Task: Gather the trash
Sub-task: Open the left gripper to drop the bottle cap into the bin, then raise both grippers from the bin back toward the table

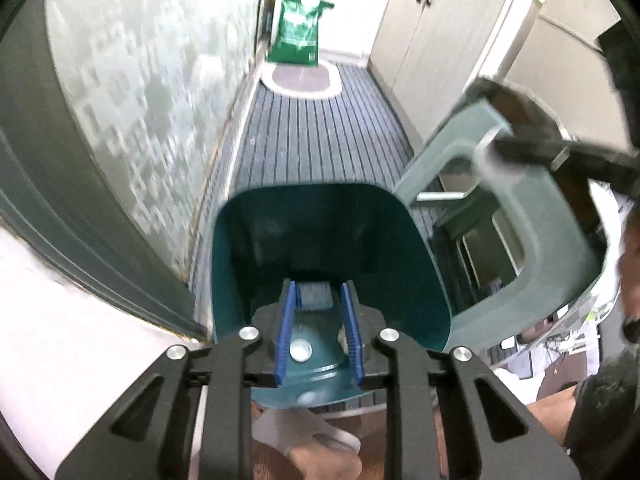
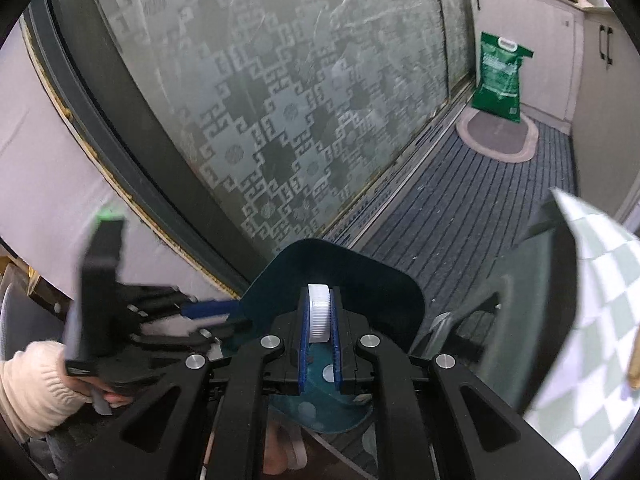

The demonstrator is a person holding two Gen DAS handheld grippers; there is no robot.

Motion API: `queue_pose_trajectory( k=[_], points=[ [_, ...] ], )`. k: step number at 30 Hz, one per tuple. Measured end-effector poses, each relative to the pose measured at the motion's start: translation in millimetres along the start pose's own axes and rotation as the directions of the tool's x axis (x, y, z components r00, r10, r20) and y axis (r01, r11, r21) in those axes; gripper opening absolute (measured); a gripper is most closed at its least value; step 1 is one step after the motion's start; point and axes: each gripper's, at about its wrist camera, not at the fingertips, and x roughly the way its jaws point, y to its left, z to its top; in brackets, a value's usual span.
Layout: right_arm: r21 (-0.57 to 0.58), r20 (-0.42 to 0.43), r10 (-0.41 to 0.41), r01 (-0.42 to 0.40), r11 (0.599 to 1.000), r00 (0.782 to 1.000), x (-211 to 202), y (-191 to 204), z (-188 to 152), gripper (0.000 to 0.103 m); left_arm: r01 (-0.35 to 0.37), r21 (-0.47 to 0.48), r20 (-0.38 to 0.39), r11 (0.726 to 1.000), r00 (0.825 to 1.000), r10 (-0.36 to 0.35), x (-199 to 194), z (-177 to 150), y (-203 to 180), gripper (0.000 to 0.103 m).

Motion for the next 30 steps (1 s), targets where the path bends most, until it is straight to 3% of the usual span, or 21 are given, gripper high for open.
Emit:
queue_pose_trajectory(
  k=[10,19,30],
  points=[
    [0.005,-0.096,-0.007,0.008,1.0,0.995,54.4,7.2,-8.8,0.009,0.036,-0.034,0.119,0.999,0.992,-0.032,-43.9,19.0,1.6,0.016],
    [0.008,-0.18,-0.036,0.038,0.999,0.983,100.7,4.5,-26.5,0.009,0.079,-0.04,0.196,0.996,0.978,-0.07,-69.4,29.7,-2.4,0.016],
    [-0.03,-0.336,-0.094,0.089,0.996,0.937,165.3,3.1,-67.8,0.009,0.123,-0.028,0.254,0.992,0.961,-0.112,-90.0,41.6,-16.8,0.016]
  ],
)
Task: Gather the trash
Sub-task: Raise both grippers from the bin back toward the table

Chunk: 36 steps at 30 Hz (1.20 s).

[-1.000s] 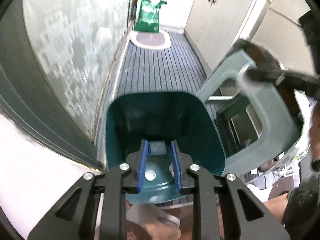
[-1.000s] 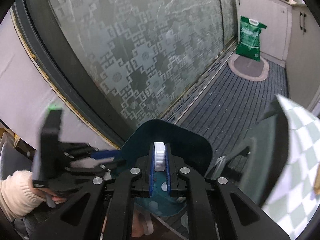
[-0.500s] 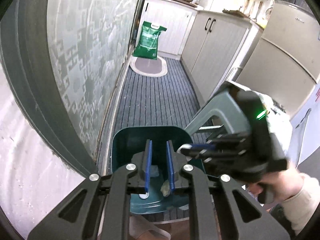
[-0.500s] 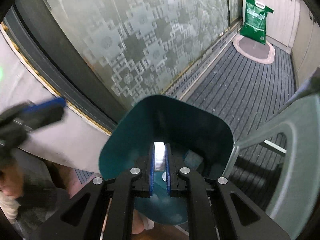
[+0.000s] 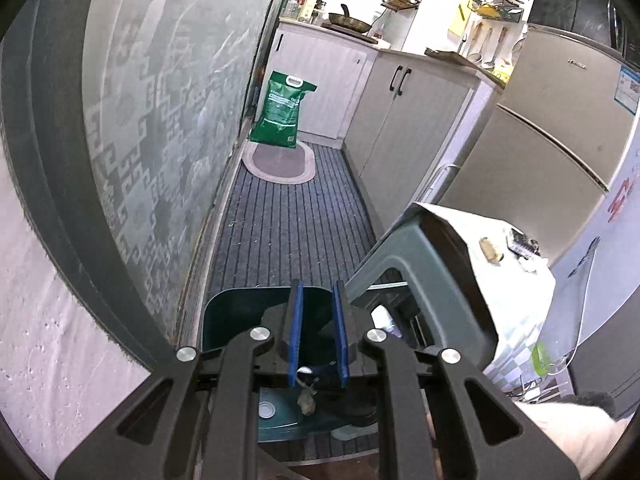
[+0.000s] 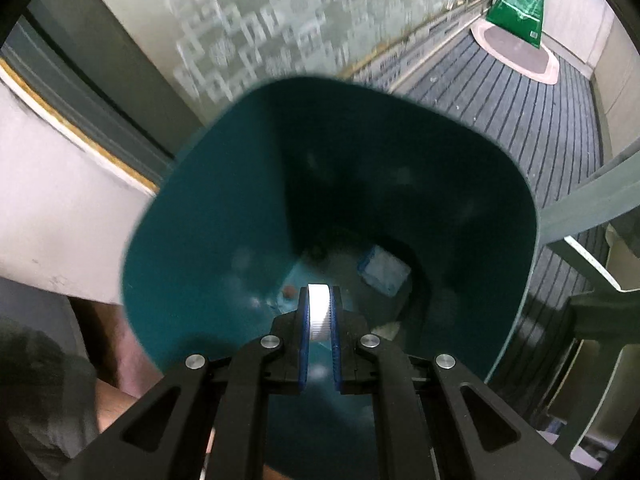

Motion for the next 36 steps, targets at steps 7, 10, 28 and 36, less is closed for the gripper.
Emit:
queue_pose_trajectory(
  k=[7,10,28,36],
  points=[
    [-0.014,-0.045,-0.026,0.025,1.0,0.999,12.8,-0.9,-8.6,0.01,0.007,-0.003,0.011,1.0,1.0,-0.007,-0.2,4.3,-5.4,0.016],
    [-0.017,-0.053,-0.029,0.028,0.999,0.998,13.6,-0.5,-11.2,0.018,0.01,-0.006,0.021,1.0,1.0,-0.01,-2.7,7.4,-7.7,0.017],
    [-0.047,0.227,0.049,-0.039,0.998,0.973,-118.7,20.8,4.1,0.019,0.027,-0.023,0.177,0.999,0.984,-0.022,-43.4,44.0,-37.4,0.032],
    [-0.043,0.387,-0.005,0.023,0.999,0.922,-207.6,4.9,-1.3,0.025,0.048,-0.017,0.207,0.999,0.977,-0.044,-47.1,54.4,-60.5,0.041]
  ],
)
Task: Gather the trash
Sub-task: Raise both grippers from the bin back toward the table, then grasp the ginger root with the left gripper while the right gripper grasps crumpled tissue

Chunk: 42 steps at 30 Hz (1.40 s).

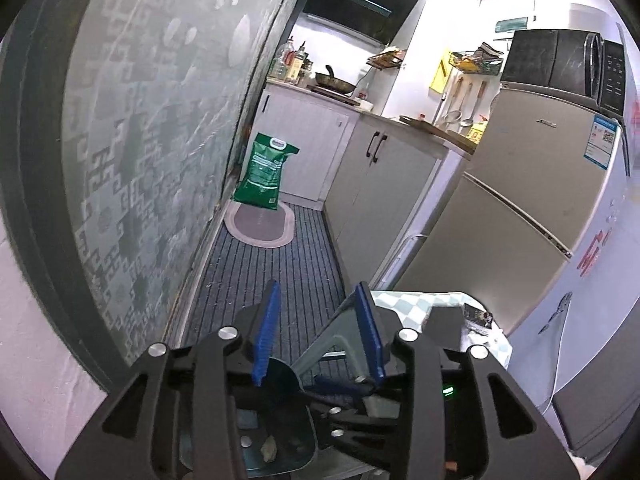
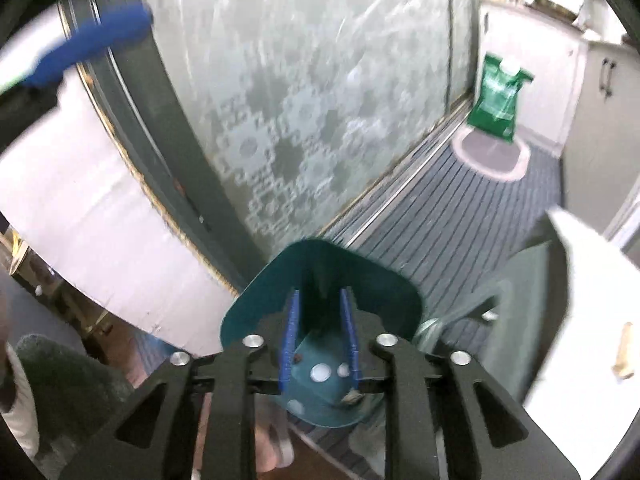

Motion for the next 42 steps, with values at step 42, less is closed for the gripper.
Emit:
queue_pose_trajectory(
  k=[42],
  points=[
    [0.092,0.046,-0.321,0.316,0.944,0.946,-149.6,-213.5,-122.8,0.042,0.05,0.135,-0.324,0.99,0.946,-0.004,206.7,-80.4,-172.8,0.056]
  ],
)
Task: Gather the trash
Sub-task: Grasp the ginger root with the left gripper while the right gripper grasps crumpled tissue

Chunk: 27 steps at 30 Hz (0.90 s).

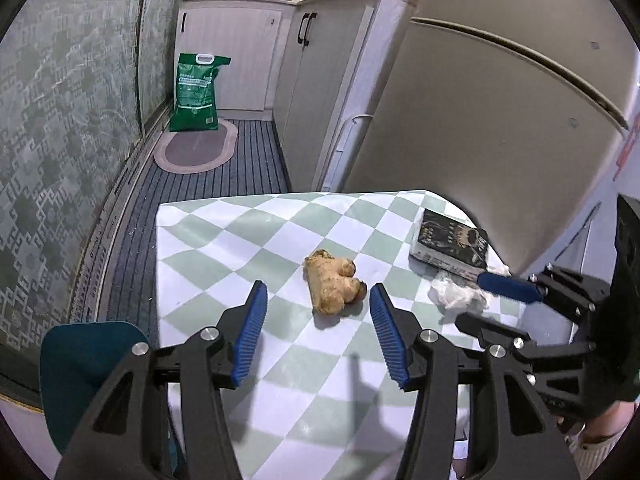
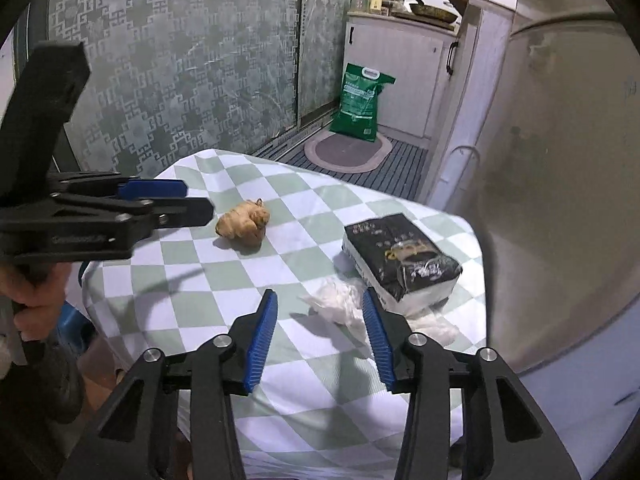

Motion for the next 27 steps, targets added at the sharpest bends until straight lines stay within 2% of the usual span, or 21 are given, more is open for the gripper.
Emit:
queue_pose_trajectory(
  k=[7,11,18,20,27],
  points=[
    [-0.009,-0.006,0.017,-0.017,1.0,1.0,8.9,-6.6,-1.7,0.034,-0.007,-0.008,-0.022,1.0,1.0,0.007,21.5,7.6,-4.9,0.054],
    [-0.021,-0.015,0.016,-0.016,1.0,1.0,13.1,-4.7,-1.2,0.024,-0.011,-0.021,-0.05,1.0,0.999,0.009,31.1,12.0,-5.9,0.053],
    [-0.012,-0.029,0.038,-0.039,0.999,0.999,13.2,-3.1,0.1,0.02,-0.013,-0.049,-0.11,0.999,0.994,0.008,47.4,22.1,-4.8,0.051],
    [-0.017,-0.032,0.041,-0.041,0.999,0.999,13.0,-1.7,0.4,0.02,-0.03,-0.052,-0.14,0.998,0.99,0.022,55.1,22.1,-5.1,0.049],
    [-0.009,-0.036,0.05,-0.051,0.999,0.998,11.3,-0.7,-2.1,0.012,-0.051,-0.06,-0.157,0.997,0.987,0.041,60.7,25.8,0.4,0.038]
  ],
)
